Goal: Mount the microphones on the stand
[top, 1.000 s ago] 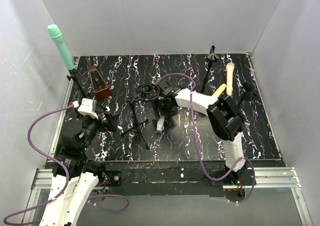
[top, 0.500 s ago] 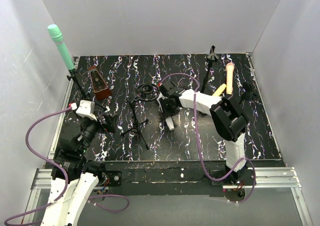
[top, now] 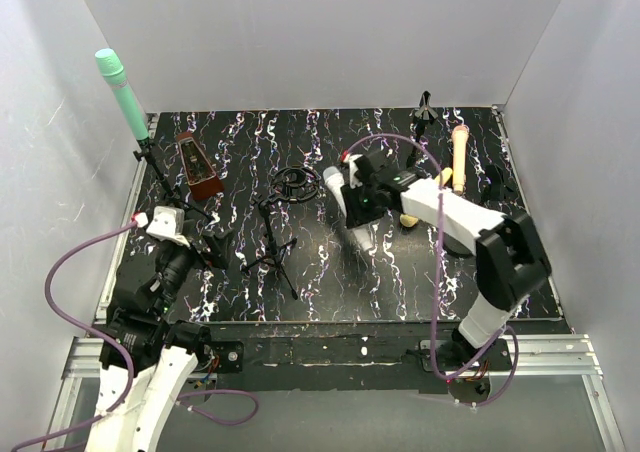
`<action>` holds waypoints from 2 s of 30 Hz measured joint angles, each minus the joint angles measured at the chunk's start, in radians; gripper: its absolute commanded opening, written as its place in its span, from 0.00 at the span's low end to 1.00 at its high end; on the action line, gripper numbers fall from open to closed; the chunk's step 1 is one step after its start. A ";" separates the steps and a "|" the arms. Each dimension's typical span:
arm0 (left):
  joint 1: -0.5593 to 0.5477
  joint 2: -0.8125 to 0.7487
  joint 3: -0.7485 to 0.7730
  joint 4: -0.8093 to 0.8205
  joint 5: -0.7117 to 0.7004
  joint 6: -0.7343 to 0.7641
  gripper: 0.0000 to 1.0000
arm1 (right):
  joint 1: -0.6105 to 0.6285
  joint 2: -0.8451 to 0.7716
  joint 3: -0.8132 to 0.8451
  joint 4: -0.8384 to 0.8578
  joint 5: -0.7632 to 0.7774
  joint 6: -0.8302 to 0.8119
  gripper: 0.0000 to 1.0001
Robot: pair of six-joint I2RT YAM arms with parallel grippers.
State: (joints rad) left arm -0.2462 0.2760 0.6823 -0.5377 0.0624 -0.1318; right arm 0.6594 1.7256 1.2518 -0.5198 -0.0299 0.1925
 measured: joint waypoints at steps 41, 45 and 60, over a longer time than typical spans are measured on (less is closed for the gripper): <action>-0.068 0.636 0.492 0.475 0.562 -0.669 0.98 | -0.611 -0.790 -0.281 0.072 -1.186 -0.346 0.01; -0.267 0.700 0.535 0.497 0.483 -0.612 0.98 | -0.661 -0.765 -0.283 0.060 -1.219 -0.363 0.01; -0.728 1.111 0.693 0.496 0.128 -0.266 0.96 | -0.835 -0.836 -0.372 0.220 -1.332 -0.194 0.01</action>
State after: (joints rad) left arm -0.9745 1.3872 1.3754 -0.0414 0.1905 -0.3977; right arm -0.1761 0.8898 0.8803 -0.2993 -1.3621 -0.0013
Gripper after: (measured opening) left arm 0.969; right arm 0.418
